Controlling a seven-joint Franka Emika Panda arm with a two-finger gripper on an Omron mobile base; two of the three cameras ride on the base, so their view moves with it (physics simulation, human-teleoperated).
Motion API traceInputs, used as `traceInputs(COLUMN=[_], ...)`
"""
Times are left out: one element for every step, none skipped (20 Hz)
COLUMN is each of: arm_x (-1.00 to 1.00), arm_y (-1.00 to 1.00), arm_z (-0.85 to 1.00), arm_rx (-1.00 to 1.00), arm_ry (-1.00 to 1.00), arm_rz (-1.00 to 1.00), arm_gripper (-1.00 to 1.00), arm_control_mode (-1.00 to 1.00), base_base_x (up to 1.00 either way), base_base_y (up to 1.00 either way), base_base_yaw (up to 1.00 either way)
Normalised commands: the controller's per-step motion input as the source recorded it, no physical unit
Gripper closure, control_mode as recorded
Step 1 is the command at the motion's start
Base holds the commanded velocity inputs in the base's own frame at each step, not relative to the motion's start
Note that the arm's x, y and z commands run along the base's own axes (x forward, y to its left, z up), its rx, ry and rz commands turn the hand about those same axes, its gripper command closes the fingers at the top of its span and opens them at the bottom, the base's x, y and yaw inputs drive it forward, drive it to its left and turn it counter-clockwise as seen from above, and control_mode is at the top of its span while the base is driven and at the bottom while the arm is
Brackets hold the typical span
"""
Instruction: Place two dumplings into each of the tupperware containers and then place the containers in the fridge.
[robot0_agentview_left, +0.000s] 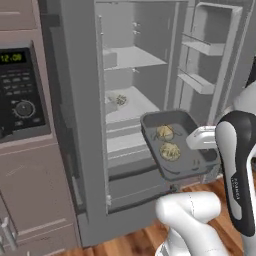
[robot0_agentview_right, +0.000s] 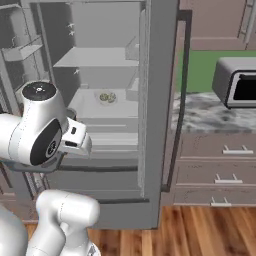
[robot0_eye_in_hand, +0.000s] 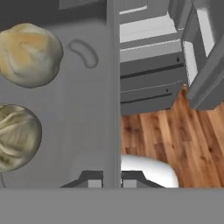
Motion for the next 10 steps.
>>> traceInputs(arm_x=[0.00, 0.00, 0.00, 0.00, 0.00, 0.00, 0.00, 0.00, 0.00, 0.00], arm_y=[0.00, 0.00, 0.00, 0.00, 0.00, 0.00, 0.00, 0.00, 0.00, 0.00], arm_z=[0.00, 0.00, 0.00, 0.00, 0.00, 0.00, 0.00, 0.00, 0.00, 0.00], arm_rx=[0.00, 0.00, 0.00, 0.00, 0.00, 0.00, 0.00, 0.00, 0.00, 0.00], arm_ry=[0.00, 0.00, 0.00, 0.00, 0.00, 0.00, 0.00, 0.00, 0.00, 0.00], arm_rz=[0.00, 0.00, 0.00, 0.00, 0.00, 0.00, 0.00, 0.00, 0.00, 0.00], arm_gripper=[1.00, 1.00, 1.00, 1.00, 1.00, 1.00, 1.00, 1.00, 1.00, 1.00], arm_control_mode=[1.00, 1.00, 1.00, 1.00, 1.00, 1.00, 1.00, 1.00, 1.00, 1.00], base_base_x=[1.00, 1.00, 1.00, 1.00, 1.00, 1.00, 1.00, 1.00, 1.00, 1.00], base_base_y=[0.00, 0.00, 0.00, 0.00, 0.00, 0.00, 0.00, 0.00, 0.00, 0.00], base_base_yaw=[0.07, 0.06, 0.05, 0.05, 0.04, 0.04, 0.04, 0.04, 0.04, 0.04])
